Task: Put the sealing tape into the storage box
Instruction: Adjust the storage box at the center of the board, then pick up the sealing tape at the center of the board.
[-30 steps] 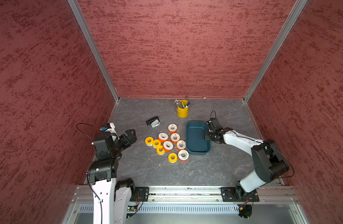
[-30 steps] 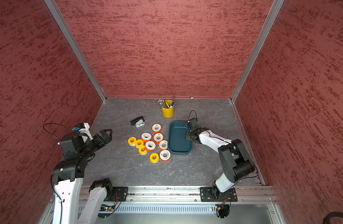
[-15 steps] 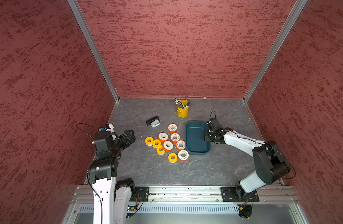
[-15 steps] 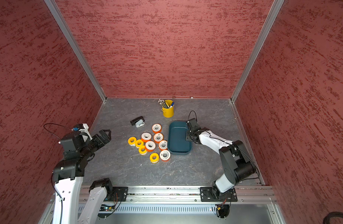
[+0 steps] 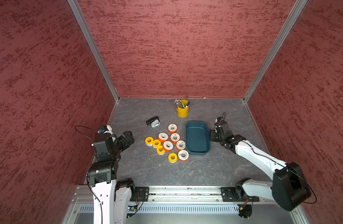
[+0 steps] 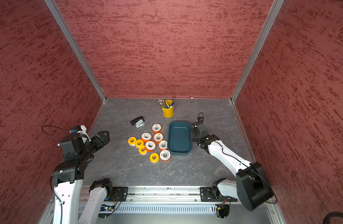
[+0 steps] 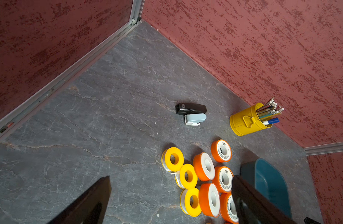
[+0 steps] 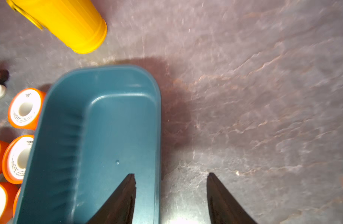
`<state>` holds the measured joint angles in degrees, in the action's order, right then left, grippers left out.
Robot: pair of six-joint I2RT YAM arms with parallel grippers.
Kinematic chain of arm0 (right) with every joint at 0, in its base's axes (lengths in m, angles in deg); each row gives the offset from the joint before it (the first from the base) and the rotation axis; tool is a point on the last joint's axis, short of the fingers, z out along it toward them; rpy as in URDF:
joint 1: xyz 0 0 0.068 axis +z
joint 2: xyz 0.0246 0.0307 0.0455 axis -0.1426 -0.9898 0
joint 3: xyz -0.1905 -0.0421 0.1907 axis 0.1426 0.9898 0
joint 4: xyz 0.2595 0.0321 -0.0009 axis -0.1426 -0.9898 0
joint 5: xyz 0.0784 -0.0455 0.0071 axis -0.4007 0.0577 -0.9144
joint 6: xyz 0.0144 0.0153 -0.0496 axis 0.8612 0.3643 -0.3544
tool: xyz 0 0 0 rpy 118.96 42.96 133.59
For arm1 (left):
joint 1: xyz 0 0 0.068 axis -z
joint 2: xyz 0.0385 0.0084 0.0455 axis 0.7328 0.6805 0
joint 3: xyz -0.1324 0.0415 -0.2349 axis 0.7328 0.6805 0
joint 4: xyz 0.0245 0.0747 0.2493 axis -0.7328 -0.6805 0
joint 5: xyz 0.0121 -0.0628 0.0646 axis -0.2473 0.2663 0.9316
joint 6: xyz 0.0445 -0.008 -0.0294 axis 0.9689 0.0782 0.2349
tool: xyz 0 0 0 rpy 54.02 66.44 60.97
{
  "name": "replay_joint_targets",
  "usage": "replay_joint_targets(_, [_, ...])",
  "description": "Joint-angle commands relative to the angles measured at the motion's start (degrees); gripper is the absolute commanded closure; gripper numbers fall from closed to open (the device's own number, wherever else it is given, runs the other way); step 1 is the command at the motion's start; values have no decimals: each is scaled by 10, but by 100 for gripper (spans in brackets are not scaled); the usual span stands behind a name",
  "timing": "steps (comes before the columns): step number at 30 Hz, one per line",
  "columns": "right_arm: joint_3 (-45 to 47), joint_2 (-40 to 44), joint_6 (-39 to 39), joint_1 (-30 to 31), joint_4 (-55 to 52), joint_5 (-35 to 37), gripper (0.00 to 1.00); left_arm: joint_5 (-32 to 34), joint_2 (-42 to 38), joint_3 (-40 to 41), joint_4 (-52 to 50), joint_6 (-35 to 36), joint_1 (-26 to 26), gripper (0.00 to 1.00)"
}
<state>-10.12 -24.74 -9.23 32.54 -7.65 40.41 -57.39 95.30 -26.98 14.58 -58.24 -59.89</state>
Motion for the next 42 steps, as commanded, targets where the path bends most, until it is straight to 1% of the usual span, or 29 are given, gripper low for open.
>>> replay_joint_targets(1, [30, 38, -39, 3, 72, 43, 37, -11, -10, 2, 9, 7, 1, 0])
replay_joint_targets(5, [81, 80, -46, 4, 128, 53, 36, -21, -9, 3, 11, 9, 1, 0])
replay_joint_targets(7, [109, 103, -37, 4, 150, 57, 36, -25, -9, 3, 12, 10, 1, 0])
replay_joint_targets(9, [135, 123, -35, 4, 162, 50, 36, -29, -9, 3, 13, 10, 2, 0])
replay_joint_targets(14, [192, 160, -9, 3, 175, 37, 36, -52, -7, 8, 22, 14, 2, 0])
replay_joint_targets(18, [212, 185, 6, 3, 157, 40, 36, -83, 7, 10, 28, 19, 5, 0])
replay_joint_targets(22, [242, 230, 19, 3, 173, 35, 36, -100, 25, 11, 31, 24, 29, 0])
replay_joint_targets(25, [253, 242, 27, 4, 181, 48, 36, -97, 57, 8, 30, 20, 76, 3])
replay_joint_targets(29, [250, 228, 33, 3, 186, 55, 35, -39, 114, -12, 12, 3, 176, 4])
replay_joint_targets(31, [248, 216, 35, 3, 191, 48, 35, -15, 132, -6, 23, -14, 216, 4])
replay_joint_targets(34, [242, 196, 37, 3, 193, 42, 35, 55, 174, 4, 61, -40, 308, 3])
replay_joint_targets(35, [239, 189, 38, 3, 193, 41, 35, 84, 200, 0, 72, -45, 347, 3])
replay_joint_targets(38, [231, 171, 38, 4, 192, 38, 35, 149, 302, -39, 87, -44, 429, 2])
replay_joint_targets(40, [229, 165, 38, 4, 192, 37, 35, 162, 364, -63, 107, -38, 455, 1])
replay_joint_targets(42, [229, 163, 38, 3, 192, 36, 35, 137, 414, -82, 145, -27, 456, 0])
